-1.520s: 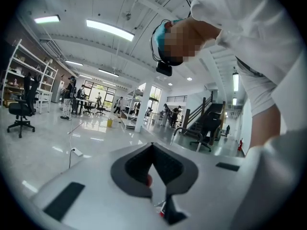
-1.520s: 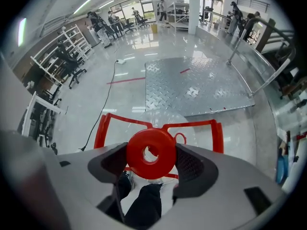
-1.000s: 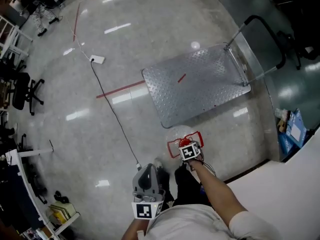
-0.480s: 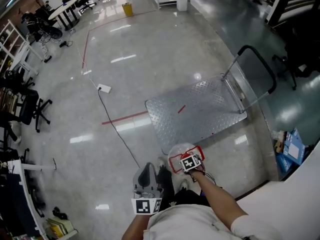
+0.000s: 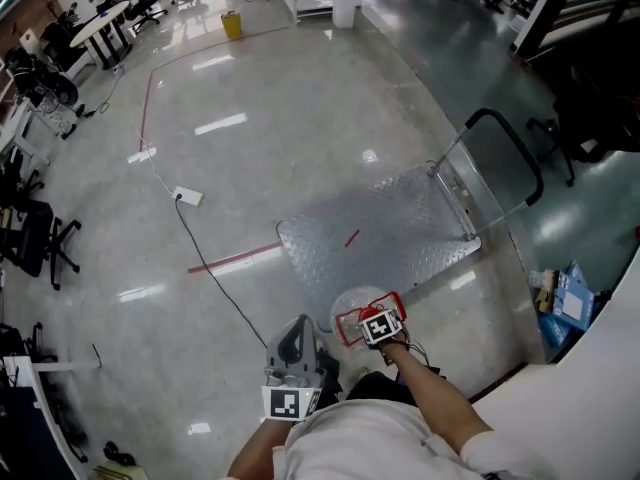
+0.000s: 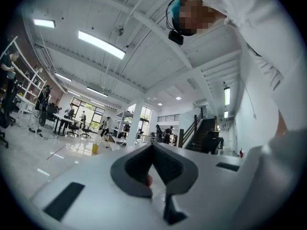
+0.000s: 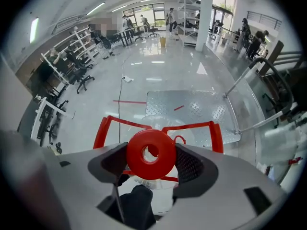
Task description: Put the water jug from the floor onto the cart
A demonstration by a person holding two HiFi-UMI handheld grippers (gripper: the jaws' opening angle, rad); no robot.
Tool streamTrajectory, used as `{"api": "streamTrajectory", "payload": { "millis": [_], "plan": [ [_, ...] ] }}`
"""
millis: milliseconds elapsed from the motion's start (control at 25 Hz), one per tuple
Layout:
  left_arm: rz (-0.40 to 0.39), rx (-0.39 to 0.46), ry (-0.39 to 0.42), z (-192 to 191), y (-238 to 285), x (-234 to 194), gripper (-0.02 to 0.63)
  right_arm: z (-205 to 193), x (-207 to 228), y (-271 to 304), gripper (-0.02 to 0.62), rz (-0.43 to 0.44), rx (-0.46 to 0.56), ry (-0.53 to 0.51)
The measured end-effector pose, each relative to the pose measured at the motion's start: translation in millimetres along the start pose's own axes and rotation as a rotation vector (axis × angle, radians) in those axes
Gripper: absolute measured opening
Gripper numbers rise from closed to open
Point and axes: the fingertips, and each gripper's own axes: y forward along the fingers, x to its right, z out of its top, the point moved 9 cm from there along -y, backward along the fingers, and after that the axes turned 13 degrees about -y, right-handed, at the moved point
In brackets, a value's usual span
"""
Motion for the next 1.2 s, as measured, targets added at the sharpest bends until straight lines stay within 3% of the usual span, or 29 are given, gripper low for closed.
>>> {"api": "streamTrajectory", "payload": {
  "millis": [200,640,1200],
  "plan": [
    [-0.005,-0.009,-0.019,4.0,26.6,-13.2,0.003,32.3,22.0,10.5,0.304,-0.020,0.002,-0.025],
    [0.065,-0.057,-0.018,-17.4,65.3,-35.9,0.003,100.2,60.9,60.1,0.304,-0.012,0.008,-0.036],
    [0.100,-0.079,-0.015,-29.5,87.7,-51.5,0.003,127.6,81.6,90.7,0.304,0.000,0.023,-0.041]
  ]
}}
